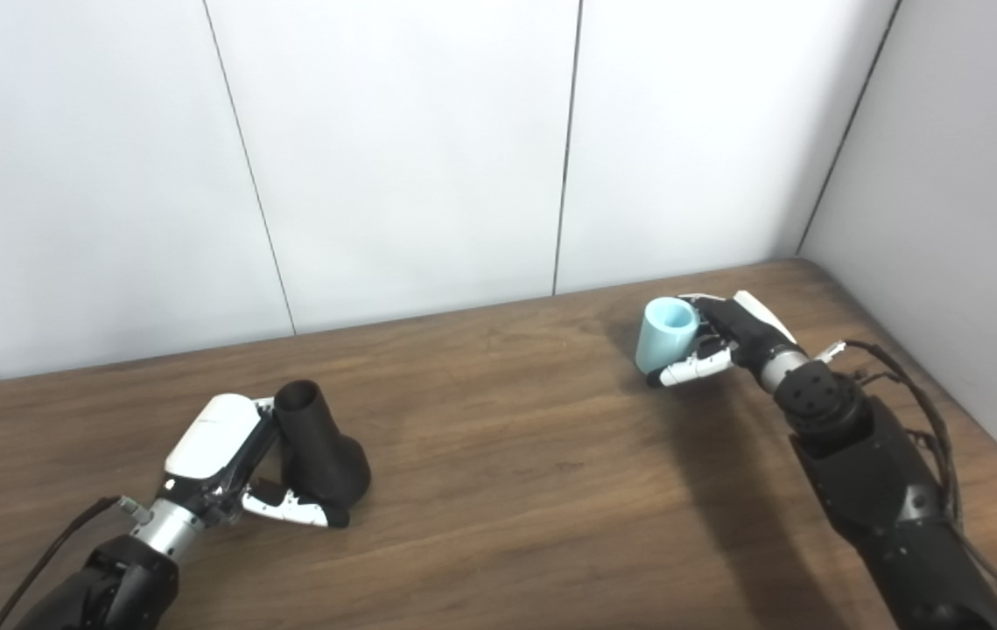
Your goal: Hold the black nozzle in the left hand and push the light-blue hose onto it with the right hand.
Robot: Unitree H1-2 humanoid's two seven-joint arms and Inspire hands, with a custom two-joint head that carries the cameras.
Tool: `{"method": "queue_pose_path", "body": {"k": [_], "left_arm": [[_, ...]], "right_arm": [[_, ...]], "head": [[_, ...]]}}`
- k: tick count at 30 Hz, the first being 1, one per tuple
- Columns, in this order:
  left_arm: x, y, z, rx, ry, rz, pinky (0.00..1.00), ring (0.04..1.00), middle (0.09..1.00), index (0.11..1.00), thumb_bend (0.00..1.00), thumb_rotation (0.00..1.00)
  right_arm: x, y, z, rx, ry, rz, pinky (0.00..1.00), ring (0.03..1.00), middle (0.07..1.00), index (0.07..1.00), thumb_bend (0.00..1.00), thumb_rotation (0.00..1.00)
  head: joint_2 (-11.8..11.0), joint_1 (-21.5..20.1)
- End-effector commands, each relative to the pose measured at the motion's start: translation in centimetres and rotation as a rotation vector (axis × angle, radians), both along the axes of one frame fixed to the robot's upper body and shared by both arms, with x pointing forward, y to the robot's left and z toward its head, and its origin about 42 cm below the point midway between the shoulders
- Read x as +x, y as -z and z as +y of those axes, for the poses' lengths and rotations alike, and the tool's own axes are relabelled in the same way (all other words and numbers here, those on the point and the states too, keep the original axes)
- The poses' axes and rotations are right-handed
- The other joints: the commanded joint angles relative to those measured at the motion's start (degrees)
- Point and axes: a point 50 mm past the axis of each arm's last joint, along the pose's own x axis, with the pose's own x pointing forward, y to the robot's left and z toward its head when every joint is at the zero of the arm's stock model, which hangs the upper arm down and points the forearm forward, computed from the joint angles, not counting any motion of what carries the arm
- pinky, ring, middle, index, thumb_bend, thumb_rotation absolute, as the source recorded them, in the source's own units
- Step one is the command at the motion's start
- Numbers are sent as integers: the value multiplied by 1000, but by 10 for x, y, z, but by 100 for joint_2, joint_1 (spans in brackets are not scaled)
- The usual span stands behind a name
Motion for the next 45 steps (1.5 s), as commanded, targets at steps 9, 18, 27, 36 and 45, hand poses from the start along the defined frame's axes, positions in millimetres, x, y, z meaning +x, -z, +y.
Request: {"method": "queue_pose_path", "body": {"k": [9,18,27,36,45], "left_arm": [[-61,85,25,140,-16,260,530,579,431,509,523,0],[-61,85,24,150,-13,263,558,591,441,509,524,0],[-61,84,21,153,-8,272,569,596,442,507,525,0],[-63,84,11,148,-4,271,552,580,436,508,524,0],[-68,83,-7,144,17,261,525,569,445,508,525,0]], "right_arm": [[10,-14,-3,-130,24,-281,510,529,515,469,525,0],[8,-15,0,-136,-4,-286,529,535,519,464,526,0],[8,-56,45,-85,-104,-384,641,593,523,466,526,0],[14,-119,119,-17,-353,-444,545,533,519,466,527,5],[23,-153,192,56,-489,-382,660,640,520,469,526,1]], "head": [[56,38],[84,125],[167,340],[261,954],[356,1808]]}}
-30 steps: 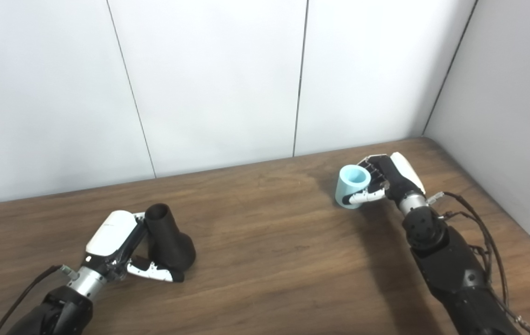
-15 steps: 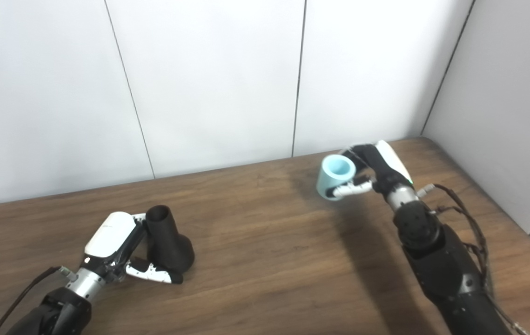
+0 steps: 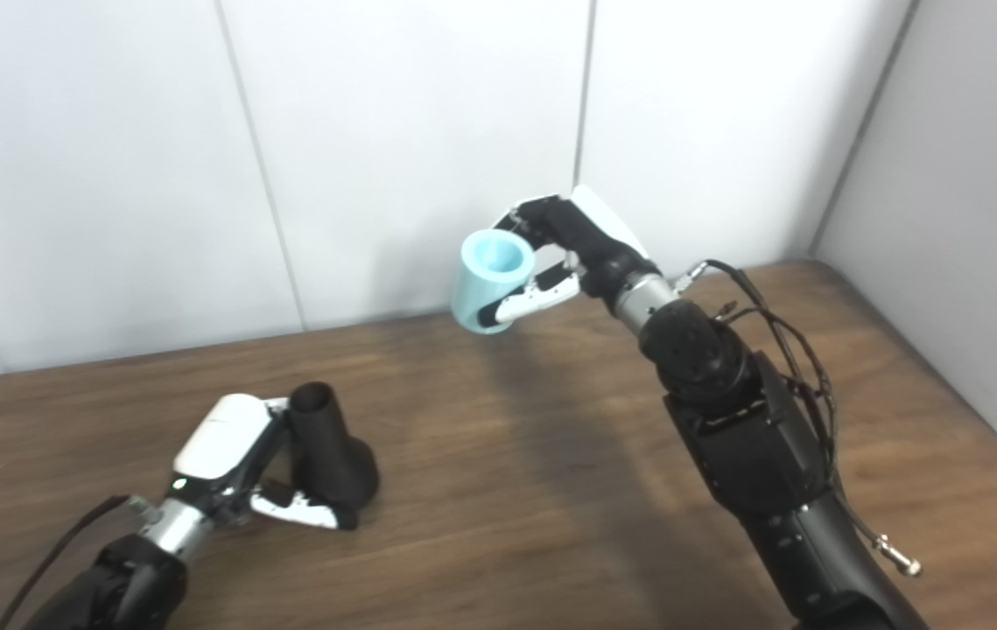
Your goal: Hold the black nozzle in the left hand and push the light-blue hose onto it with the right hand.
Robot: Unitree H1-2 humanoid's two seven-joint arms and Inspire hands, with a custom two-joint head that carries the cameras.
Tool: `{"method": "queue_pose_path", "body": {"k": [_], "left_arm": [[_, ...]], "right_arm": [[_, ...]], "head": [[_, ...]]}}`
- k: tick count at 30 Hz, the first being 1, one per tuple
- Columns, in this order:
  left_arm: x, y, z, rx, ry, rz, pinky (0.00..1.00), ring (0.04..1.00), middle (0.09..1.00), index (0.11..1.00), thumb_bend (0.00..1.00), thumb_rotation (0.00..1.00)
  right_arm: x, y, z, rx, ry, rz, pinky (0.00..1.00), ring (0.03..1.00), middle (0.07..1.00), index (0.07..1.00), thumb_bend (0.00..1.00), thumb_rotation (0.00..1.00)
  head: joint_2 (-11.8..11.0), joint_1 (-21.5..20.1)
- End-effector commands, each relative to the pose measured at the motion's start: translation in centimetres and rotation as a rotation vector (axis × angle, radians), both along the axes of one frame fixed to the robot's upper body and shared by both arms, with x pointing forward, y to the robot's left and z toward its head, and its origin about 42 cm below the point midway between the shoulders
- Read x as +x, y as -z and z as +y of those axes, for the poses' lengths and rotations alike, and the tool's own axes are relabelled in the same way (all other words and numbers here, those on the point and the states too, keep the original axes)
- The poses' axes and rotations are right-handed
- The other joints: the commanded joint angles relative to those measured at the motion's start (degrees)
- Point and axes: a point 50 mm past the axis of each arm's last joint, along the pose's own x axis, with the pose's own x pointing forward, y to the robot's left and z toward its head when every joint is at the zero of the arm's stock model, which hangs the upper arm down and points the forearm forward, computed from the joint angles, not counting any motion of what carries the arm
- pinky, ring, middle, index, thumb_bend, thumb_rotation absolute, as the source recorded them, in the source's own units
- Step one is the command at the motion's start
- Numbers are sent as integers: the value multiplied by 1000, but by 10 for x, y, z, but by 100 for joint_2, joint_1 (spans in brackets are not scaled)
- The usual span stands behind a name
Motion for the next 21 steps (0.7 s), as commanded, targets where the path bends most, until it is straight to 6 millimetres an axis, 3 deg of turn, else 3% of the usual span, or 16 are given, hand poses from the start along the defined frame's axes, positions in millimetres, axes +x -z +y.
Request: {"method": "queue_pose_path", "body": {"k": [1,4,6,8,12,18,21], "left_arm": [[-62,84,-4,141,21,258,520,565,448,507,525,0],[-63,82,-10,146,28,255,530,570,454,505,525,0],[-63,81,-13,146,24,254,534,574,456,504,525,0],[-63,81,-14,138,16,258,535,579,455,502,526,0],[-63,82,-19,119,9,265,533,576,453,503,526,0],[-63,80,-26,112,10,272,562,590,452,505,525,0],[-63,79,-28,108,10,267,564,586,456,503,525,0]], "right_arm": [[3,-36,16,-2,-46,-86,630,618,532,463,524,0],[9,-39,36,-18,-104,-81,586,528,508,470,529,0],[11,-41,49,-50,-138,-79,617,538,505,471,529,1],[14,-42,60,-45,-193,-72,453,492,500,472,529,0],[17,-43,76,-21,-254,-52,400,461,494,474,530,0],[15,-47,95,-31,-262,-33,377,464,515,469,528,0],[14,-48,101,-38,-280,-34,430,499,524,467,526,0]], "head": [[8,24],[46,233],[76,385],[96,479],[155,741],[231,982],[268,1078]]}}
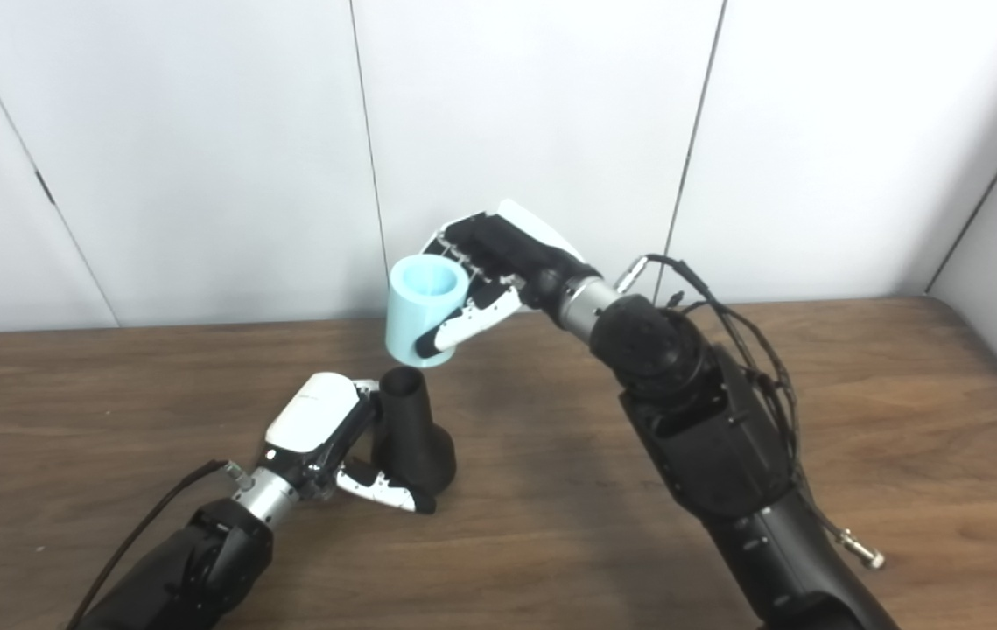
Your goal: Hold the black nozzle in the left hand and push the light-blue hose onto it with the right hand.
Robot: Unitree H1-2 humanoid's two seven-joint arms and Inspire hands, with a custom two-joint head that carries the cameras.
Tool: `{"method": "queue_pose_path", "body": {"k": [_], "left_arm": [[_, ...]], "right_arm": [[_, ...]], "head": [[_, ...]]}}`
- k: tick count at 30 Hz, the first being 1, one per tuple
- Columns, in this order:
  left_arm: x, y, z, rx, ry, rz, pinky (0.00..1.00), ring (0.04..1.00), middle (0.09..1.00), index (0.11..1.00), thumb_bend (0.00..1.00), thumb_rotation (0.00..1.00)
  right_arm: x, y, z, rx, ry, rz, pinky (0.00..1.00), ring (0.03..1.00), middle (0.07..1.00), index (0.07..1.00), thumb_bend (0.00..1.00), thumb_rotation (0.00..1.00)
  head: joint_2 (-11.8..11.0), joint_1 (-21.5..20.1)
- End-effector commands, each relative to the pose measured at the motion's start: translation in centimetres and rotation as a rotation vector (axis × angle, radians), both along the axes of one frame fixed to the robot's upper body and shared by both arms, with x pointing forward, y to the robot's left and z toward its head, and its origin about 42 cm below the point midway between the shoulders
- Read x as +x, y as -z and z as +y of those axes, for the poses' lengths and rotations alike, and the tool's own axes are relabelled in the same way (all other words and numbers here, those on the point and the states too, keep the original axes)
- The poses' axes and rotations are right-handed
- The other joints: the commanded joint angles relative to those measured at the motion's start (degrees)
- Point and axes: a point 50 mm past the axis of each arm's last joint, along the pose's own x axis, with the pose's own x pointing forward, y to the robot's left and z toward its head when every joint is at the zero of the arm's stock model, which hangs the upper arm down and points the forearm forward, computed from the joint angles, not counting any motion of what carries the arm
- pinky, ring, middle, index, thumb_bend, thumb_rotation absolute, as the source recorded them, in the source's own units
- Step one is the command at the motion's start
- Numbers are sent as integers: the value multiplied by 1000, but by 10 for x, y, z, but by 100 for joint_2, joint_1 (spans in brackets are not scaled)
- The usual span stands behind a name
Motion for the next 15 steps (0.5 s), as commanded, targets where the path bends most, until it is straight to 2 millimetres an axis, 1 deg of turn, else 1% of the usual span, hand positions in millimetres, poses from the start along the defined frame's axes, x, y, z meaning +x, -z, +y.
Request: {"method": "queue_pose_path", "body": {"k": [1,4,6,10,13,15], "left_arm": [[-57,79,-15,106,41,265,563,585,458,503,525,0],[-57,78,-17,104,37,267,548,583,461,500,526,0],[-57,78,-17,94,35,269,534,581,459,501,526,0],[-57,78,-18,98,34,274,520,586,457,502,526,0],[-57,78,-18,102,36,269,514,579,456,503,525,0],[-57,78,-18,102,34,268,518,580,462,499,526,0]], "right_arm": [[0,-37,9,0,-28,-107,442,507,526,466,526,0],[1,-35,13,-19,-61,-121,463,517,525,463,526,0],[1,-33,16,-24,-82,-124,460,512,527,459,525,0],[0,-30,16,-44,-102,-123,470,519,531,454,524,0],[0,-29,17,-62,-112,-124,455,503,528,455,525,0],[0,-28,17,-75,-117,-124,448,495,524,457,525,0]], "head": [[15,49],[37,117],[54,149],[54,149],[54,149],[93,158]]}}
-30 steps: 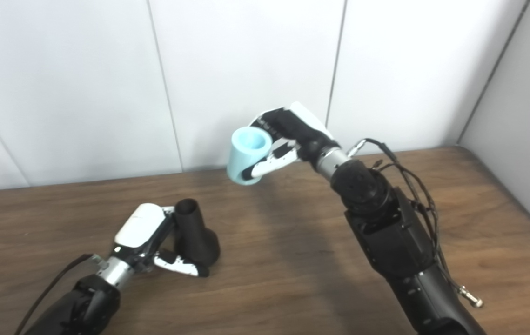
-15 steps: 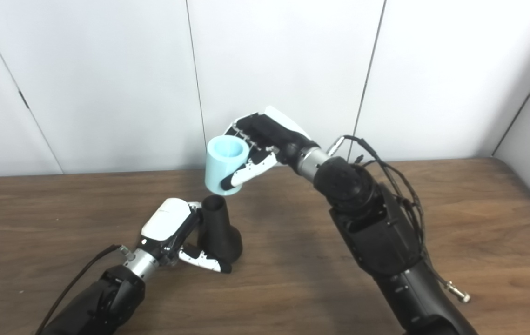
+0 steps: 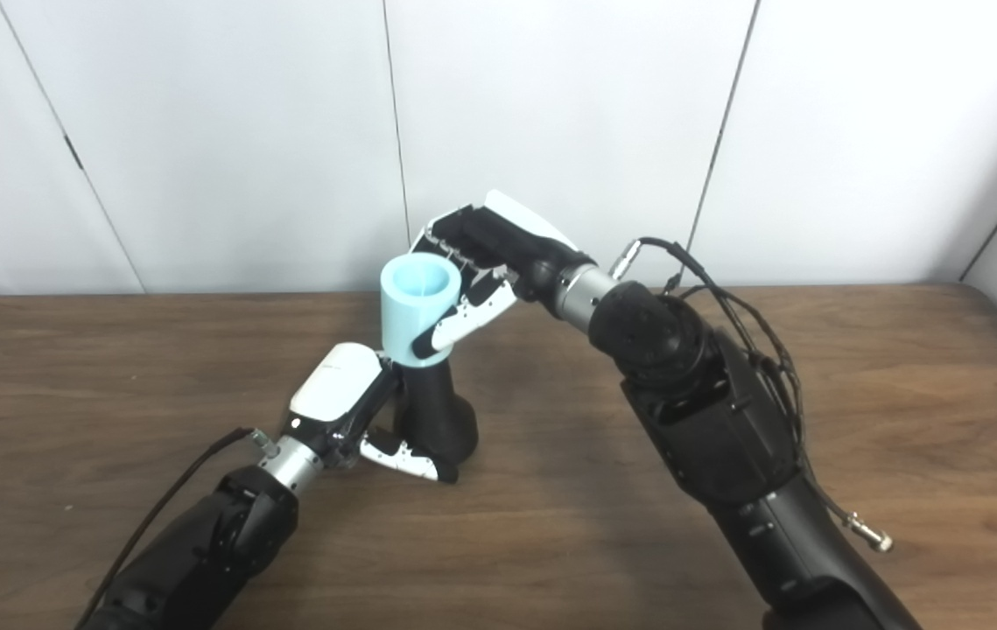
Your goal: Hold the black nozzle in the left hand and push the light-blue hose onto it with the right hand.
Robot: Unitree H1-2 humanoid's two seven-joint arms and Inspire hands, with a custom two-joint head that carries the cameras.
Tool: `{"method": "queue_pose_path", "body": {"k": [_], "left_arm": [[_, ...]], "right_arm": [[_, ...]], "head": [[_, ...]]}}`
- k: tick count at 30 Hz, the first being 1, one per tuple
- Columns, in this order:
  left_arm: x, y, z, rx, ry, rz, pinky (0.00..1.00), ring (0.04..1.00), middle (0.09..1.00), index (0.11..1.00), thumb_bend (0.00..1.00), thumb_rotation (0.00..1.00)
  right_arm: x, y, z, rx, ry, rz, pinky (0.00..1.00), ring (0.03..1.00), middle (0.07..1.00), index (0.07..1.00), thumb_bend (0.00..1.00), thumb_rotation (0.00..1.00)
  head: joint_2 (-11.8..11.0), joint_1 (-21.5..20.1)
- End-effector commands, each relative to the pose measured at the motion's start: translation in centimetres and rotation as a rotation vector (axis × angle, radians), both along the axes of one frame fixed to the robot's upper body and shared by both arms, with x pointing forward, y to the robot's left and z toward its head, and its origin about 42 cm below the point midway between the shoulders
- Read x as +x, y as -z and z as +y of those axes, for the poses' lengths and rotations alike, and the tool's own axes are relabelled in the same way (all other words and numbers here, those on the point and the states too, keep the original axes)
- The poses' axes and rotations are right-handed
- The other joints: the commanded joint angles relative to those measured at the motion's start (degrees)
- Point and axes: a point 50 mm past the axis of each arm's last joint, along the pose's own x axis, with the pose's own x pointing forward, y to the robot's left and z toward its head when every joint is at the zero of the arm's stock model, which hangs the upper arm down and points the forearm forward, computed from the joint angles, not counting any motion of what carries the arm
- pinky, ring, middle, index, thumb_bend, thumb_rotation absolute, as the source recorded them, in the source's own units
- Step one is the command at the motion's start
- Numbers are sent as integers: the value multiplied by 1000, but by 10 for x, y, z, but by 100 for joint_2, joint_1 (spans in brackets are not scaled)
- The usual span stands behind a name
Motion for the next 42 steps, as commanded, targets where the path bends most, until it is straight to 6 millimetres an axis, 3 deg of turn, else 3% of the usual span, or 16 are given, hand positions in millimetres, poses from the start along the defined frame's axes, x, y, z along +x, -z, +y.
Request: {"method": "queue_pose_path", "body": {"k": [1,7,15,31,42], "left_arm": [[-57,78,-13,110,51,265,520,581,462,499,526,0],[-58,78,-13,102,51,266,509,576,450,505,525,0],[-60,78,-13,94,48,268,510,577,453,503,525,0],[-59,75,-9,241,72,246,499,555,466,496,526,0],[-61,73,-9,273,86,259,498,558,472,492,526,0]], "right_arm": [[2,-33,2,-18,-27,-118,444,492,523,458,525,0],[3,-31,-3,-47,-35,-117,423,476,515,463,527,0],[4,-29,-4,-88,-41,-114,473,510,525,460,525,0],[6,-21,-9,-97,-41,-100,467,514,529,461,524,0],[8,5,3,-107,-27,-48,335,402,458,487,531,0]], "head": [[5,9],[34,8],[95,34],[207,8],[299,40]]}}
